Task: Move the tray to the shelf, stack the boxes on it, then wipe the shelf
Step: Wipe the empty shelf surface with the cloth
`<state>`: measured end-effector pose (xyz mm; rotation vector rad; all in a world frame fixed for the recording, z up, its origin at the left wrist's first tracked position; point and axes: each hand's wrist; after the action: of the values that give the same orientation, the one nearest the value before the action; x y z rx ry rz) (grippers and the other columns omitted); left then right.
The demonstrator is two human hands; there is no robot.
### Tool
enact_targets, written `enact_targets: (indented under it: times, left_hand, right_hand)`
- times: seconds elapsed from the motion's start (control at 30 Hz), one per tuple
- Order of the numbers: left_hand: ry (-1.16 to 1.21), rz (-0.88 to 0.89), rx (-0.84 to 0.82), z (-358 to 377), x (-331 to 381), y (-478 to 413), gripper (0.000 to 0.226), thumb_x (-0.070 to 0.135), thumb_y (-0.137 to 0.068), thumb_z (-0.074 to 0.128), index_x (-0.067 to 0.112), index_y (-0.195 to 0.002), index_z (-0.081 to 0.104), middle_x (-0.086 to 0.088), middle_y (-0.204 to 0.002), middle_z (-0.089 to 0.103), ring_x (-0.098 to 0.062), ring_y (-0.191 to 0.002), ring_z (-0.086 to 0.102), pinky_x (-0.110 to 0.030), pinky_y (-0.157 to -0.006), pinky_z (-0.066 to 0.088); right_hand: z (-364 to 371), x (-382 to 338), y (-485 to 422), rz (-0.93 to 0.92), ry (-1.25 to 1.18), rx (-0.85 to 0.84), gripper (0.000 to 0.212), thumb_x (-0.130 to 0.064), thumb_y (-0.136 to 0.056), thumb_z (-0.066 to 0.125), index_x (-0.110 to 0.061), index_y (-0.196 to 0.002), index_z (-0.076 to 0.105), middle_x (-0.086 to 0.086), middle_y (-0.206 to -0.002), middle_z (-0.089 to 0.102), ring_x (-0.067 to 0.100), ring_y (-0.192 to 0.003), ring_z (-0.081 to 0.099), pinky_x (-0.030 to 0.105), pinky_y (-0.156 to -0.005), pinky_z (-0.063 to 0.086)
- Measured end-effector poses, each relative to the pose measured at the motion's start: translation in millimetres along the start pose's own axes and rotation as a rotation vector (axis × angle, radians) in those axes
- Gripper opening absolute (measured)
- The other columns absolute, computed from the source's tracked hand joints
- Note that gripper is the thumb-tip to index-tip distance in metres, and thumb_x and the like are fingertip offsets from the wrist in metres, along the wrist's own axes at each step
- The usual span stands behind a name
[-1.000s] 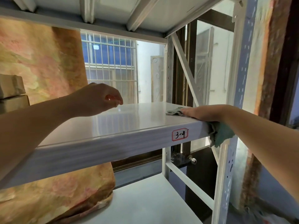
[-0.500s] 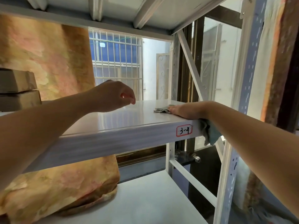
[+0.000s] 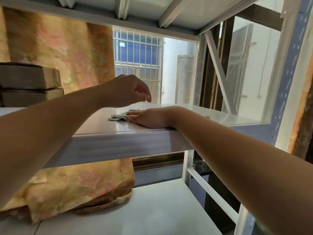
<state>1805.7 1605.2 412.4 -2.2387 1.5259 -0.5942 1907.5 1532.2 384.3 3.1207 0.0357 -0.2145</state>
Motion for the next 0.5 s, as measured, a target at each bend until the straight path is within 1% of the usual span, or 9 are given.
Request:
enact_targets:
  times: [0.03, 0.1, 0.17, 0.2, 0.23, 0.3, 0.37, 0.43, 0.5]
  left_hand:
    - [-0.012, -0.011, -0.027, -2.7, -2.2, 3.3, 0.018, 0.023, -0.092, 0.056, 0.022, -0.095, 0.073, 0.006, -0.092, 0.07, -0.03, -0.089, 0.066, -0.042, -0.084, 0.055]
    - [-0.035, -0.034, -0.054, -9.2, -8.9, 11.5, 0.019, 0.023, -0.093, 0.054, 0.022, -0.095, 0.073, 0.009, -0.089, 0.067, -0.02, -0.086, 0.065, -0.031, -0.077, 0.052]
    - [-0.054, -0.067, -0.059, -17.4, -18.7, 21.9, 0.018, 0.023, -0.093, 0.054, 0.023, -0.095, 0.072, 0.011, -0.087, 0.064, -0.005, -0.08, 0.058, -0.016, -0.067, 0.043]
    - [-0.06, -0.085, -0.065, -22.3, -23.8, 27.8, 0.017, 0.024, -0.093, 0.054, 0.024, -0.093, 0.072, 0.011, -0.087, 0.064, 0.0, -0.077, 0.055, -0.014, -0.065, 0.038]
    - [-0.063, -0.105, -0.076, -27.7, -29.2, 34.3, 0.016, 0.024, -0.093, 0.054, 0.026, -0.091, 0.071, 0.011, -0.089, 0.064, 0.002, -0.077, 0.054, -0.015, -0.065, 0.037]
    - [-0.059, -0.16, -0.097, -39.7, -39.1, 48.0, 0.015, 0.025, -0.092, 0.055, 0.028, -0.089, 0.07, 0.011, -0.09, 0.066, 0.001, -0.079, 0.056, -0.019, -0.069, 0.041]
    - [-0.068, -0.22, -0.094, -52.5, -48.4, 62.0, 0.016, 0.026, -0.092, 0.055, 0.026, -0.091, 0.071, 0.013, -0.089, 0.066, -0.005, -0.081, 0.058, -0.024, -0.072, 0.043]
    - [-0.071, -0.274, -0.073, -65.2, -56.7, 76.2, 0.017, 0.026, -0.092, 0.054, 0.028, -0.09, 0.071, 0.018, -0.082, 0.064, -0.006, -0.077, 0.058, -0.022, -0.066, 0.042]
    - [-0.07, -0.321, -0.051, -76.8, -63.0, 89.7, 0.018, 0.027, -0.093, 0.053, 0.031, -0.088, 0.07, 0.02, -0.083, 0.064, -0.005, -0.079, 0.058, -0.02, -0.066, 0.041]
  right_hand:
    - [0.6, -7.6, -3.3, -0.032, -0.003, 0.003, 0.05, -0.034, -0.105, 0.016, -0.016, -0.15, 0.021, 0.003, -0.158, 0.019, 0.017, -0.145, 0.018, 0.027, -0.115, 0.011]
    - [2.9, -23.9, -10.3, -0.09, -0.028, 0.0, 0.049, -0.035, -0.104, 0.017, -0.018, -0.15, 0.024, 0.003, -0.157, 0.024, 0.016, -0.143, 0.024, 0.025, -0.113, 0.014]
    - [7.3, -40.3, -18.0, -0.161, -0.055, -0.003, 0.048, -0.037, -0.104, 0.019, -0.021, -0.149, 0.025, 0.002, -0.156, 0.027, 0.016, -0.142, 0.026, 0.028, -0.114, 0.015]
    - [9.5, -47.9, -21.8, -0.198, -0.056, -0.008, 0.048, -0.036, -0.104, 0.019, -0.021, -0.149, 0.025, 0.002, -0.156, 0.026, 0.016, -0.142, 0.025, 0.028, -0.114, 0.015]
    - [11.7, -56.4, -25.9, -0.233, -0.054, -0.011, 0.048, -0.034, -0.105, 0.02, -0.019, -0.149, 0.025, 0.002, -0.156, 0.025, 0.016, -0.143, 0.023, 0.026, -0.114, 0.014]
    - [15.5, -74.0, -34.6, -0.297, -0.052, -0.015, 0.047, -0.031, -0.105, 0.021, -0.015, -0.149, 0.026, 0.003, -0.155, 0.026, 0.016, -0.143, 0.023, 0.024, -0.113, 0.013]
    - [19.9, -92.4, -43.2, -0.34, -0.066, -0.012, 0.048, -0.034, -0.104, 0.022, -0.015, -0.147, 0.03, 0.004, -0.154, 0.03, 0.019, -0.142, 0.025, 0.028, -0.116, 0.015]
    - [22.9, -113.0, -47.6, -0.376, -0.084, -0.037, 0.049, -0.035, -0.104, 0.021, -0.015, -0.148, 0.029, 0.004, -0.154, 0.028, 0.019, -0.142, 0.025, 0.029, -0.116, 0.016]
    - [25.3, -132.1, -49.3, -0.416, -0.14, -0.077, 0.048, -0.034, -0.104, 0.02, -0.016, -0.148, 0.03, 0.003, -0.153, 0.03, 0.018, -0.14, 0.028, 0.028, -0.113, 0.021]
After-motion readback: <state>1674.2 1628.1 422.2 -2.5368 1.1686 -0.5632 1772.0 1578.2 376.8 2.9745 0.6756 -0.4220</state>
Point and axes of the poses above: each hand's wrist, its own y-axis away from the middle knuckle, its own z-axis out of the palm, x = y × z
